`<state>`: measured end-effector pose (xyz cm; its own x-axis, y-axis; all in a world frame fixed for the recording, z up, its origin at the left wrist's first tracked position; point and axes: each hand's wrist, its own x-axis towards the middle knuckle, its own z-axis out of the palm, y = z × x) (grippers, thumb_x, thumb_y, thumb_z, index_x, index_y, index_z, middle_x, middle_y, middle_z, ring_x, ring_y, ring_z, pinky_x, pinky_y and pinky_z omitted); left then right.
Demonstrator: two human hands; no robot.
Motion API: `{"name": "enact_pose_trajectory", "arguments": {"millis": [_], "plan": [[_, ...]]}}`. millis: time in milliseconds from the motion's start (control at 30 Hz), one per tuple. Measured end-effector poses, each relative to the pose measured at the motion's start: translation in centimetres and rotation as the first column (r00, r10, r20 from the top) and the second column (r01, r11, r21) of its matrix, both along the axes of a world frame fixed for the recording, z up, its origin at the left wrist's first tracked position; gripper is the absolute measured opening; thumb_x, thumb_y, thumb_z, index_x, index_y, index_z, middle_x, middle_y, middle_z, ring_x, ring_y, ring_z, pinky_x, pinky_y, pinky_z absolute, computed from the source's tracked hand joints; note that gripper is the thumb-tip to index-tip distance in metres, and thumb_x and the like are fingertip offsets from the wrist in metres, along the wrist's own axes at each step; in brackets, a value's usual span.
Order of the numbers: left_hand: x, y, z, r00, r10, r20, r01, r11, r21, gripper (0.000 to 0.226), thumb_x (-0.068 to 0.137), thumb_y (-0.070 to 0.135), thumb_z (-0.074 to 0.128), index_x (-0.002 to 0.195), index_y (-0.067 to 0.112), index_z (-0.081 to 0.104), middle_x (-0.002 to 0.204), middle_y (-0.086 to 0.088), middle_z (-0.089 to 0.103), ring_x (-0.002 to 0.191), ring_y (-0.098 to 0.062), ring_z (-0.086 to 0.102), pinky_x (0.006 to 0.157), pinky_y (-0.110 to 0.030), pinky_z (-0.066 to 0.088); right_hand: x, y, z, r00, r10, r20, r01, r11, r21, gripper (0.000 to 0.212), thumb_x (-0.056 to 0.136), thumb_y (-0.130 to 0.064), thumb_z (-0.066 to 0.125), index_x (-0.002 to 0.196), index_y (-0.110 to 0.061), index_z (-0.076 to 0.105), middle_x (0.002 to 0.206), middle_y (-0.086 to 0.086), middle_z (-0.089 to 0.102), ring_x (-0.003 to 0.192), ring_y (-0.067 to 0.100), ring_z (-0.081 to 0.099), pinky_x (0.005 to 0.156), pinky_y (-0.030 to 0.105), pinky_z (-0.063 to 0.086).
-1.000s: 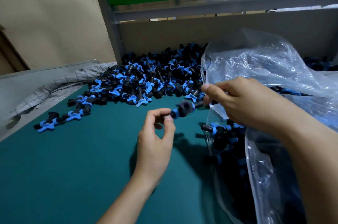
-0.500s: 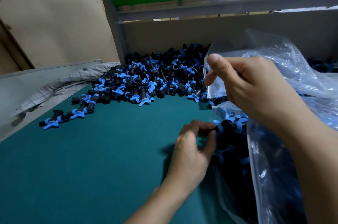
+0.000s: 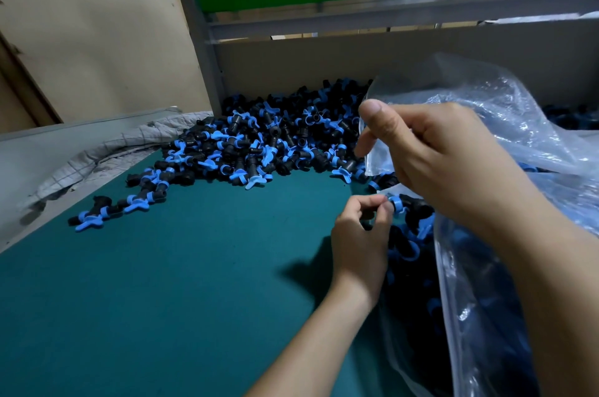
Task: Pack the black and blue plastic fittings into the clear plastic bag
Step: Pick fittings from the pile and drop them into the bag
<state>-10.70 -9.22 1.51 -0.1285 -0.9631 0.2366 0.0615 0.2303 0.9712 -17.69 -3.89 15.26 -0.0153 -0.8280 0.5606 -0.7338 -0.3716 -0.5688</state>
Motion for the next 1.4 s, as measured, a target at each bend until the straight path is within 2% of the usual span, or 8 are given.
{"name": "enact_pose_trajectory", "arguments": {"millis": [167, 400, 600, 767, 867, 1000, 1200, 1400], "plan": [[0.8, -1.1, 0.0, 0.975, -0.147, 0.168, 0.139, 0.989, 0.057, 0.002, 0.089, 0.016, 0.068, 0.088, 0.016, 0.069, 0.096, -0.005, 0.072, 0.096, -0.016, 0.065, 0.093, -0.033, 0.050, 0.0, -0.2, -0.1, 1.000, -0.010, 0.001, 0.010, 1.000, 0.012, 0.054, 0.098, -0.061, 0.035, 0.071, -0.027, 0.068, 0.047, 0.011, 0.046, 0.041, 0.013, 0.041, 0.048, 0.021, 0.029], [1.4, -1.5, -1.0, 0.839, -0.238, 0.490, 0.292, 0.956, -0.035, 0.028, 0.099, 0.023, 0.053, 0.124, 0.020, 0.067, 0.115, -0.007, 0.066, 0.118, -0.027, 0.054, 0.104, -0.039, 0.040, 0.0, -0.1, -0.1, 1.000, -0.009, 0.006, 0.009, 1.000, 0.011, 0.053, 0.099, -0.060, 0.035, 0.069, -0.029, 0.067, 0.044, 0.007, 0.048, 0.038, 0.011, 0.044, 0.047, 0.020, 0.032], [2.0, -1.1, -0.7, 0.906, -0.144, 0.398, 0.196, 0.976, -0.091, 0.003, 0.094, 0.030, 0.055, 0.093, 0.028, 0.058, 0.094, 0.007, 0.063, 0.096, -0.019, 0.056, 0.087, -0.034, 0.046, 0.1, 0.0, -0.1, 1.000, -0.027, 0.003, 0.027, 0.999, 0.021, 0.054, 0.098, -0.062, 0.034, 0.070, -0.029, 0.067, 0.042, 0.002, 0.047, 0.040, 0.012, 0.047, 0.049, 0.025, 0.033], [2.9, -0.6, -0.1, 0.881, -0.158, 0.446, 0.285, 0.930, -0.234, 0.012, 0.089, 0.035, 0.050, 0.082, 0.034, 0.059, 0.092, 0.016, 0.063, 0.103, -0.005, 0.051, 0.093, -0.022, 0.039, -0.1, -0.1, 0.0, 0.999, -0.038, 0.000, 0.038, 0.999, 0.025, 0.055, 0.099, -0.062, 0.034, 0.070, -0.028, 0.067, 0.043, 0.004, 0.046, 0.040, 0.013, 0.045, 0.051, 0.031, 0.034], [2.6, 0.1, 0.0, 0.852, -0.155, 0.500, 0.351, 0.878, -0.325, 0.018, 0.092, 0.030, 0.048, 0.092, 0.036, 0.065, 0.096, 0.015, 0.060, 0.106, -0.012, 0.051, 0.098, -0.040, 0.041, -0.1, -0.1, -0.1, 0.999, -0.034, 0.002, 0.034, 0.999, 0.021, 0.054, 0.099, -0.061, 0.035, 0.069, -0.029, 0.067, 0.043, 0.004, 0.047, 0.040, 0.012, 0.044, 0.049, 0.026, 0.034], [2.6, 0.3, 0.1, 0.788, -0.174, 0.591, 0.418, 0.856, -0.305, 0.036, 0.098, 0.034, 0.039, 0.126, 0.025, 0.062, 0.125, 0.006, 0.055, 0.121, -0.014, 0.042, 0.107, -0.040, 0.034, -0.1, -0.1, 0.0, 1.000, -0.019, 0.012, 0.019, 1.000, 0.020, 0.054, 0.098, -0.062, 0.035, 0.069, -0.029, 0.067, 0.046, 0.009, 0.048, 0.039, 0.012, 0.040, 0.047, 0.022, 0.033], [0.8, 1.3, 1.4, 0.702, -0.084, 0.707, 0.405, 0.864, -0.300, 0.036, 0.103, 0.031, 0.042, 0.136, 0.021, 0.050, 0.137, -0.003, 0.040, 0.121, -0.026, 0.036, 0.112, -0.040, 0.025, 0.1, -0.2, 0.0, 1.000, -0.015, -0.003, 0.015, 0.999, 0.042, 0.053, 0.098, -0.062, 0.035, 0.071, -0.029, 0.068, 0.045, 0.009, 0.047, 0.039, 0.014, 0.043, 0.052, 0.031, 0.039], [1.9, 0.9, 1.5, 0.839, 0.003, 0.545, 0.253, 0.884, -0.394, 0.019, 0.105, 0.021, 0.039, 0.104, 0.016, 0.057, 0.101, -0.003, 0.059, 0.103, -0.021, 0.047, 0.101, -0.043, 0.036, 0.0, -0.3, -0.3, 0.998, -0.044, -0.039, 0.047, 0.993, 0.104, 0.055, 0.095, -0.065, 0.033, 0.073, -0.029, 0.069, 0.045, 0.004, 0.051, 0.043, 0.012, 0.050, 0.052, 0.028, 0.039]]}}
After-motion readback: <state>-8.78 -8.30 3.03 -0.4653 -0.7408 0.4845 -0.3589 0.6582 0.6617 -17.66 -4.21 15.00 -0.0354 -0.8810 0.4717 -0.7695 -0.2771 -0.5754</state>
